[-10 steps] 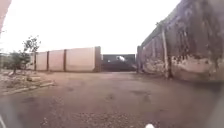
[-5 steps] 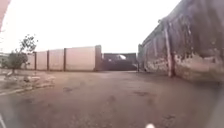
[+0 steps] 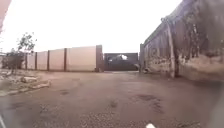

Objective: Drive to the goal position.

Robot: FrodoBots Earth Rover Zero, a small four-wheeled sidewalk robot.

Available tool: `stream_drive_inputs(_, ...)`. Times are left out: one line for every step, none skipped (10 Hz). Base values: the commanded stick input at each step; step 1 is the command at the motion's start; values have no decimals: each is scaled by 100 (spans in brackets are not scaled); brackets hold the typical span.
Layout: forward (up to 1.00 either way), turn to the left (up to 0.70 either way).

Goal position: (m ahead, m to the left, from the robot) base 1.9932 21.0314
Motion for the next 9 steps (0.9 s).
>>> stream_drive_inputs(45,27)
stream_drive_inputs(45,27)
stream_drive_inputs(45,27)
stream_drive_inputs(45,27)
stream_drive_inputs(45,27)
stream_drive_inputs(45,27)
stream_drive_inputs(45,26)
stream_drive_inputs(45,23)
stream_drive_inputs(45,12)
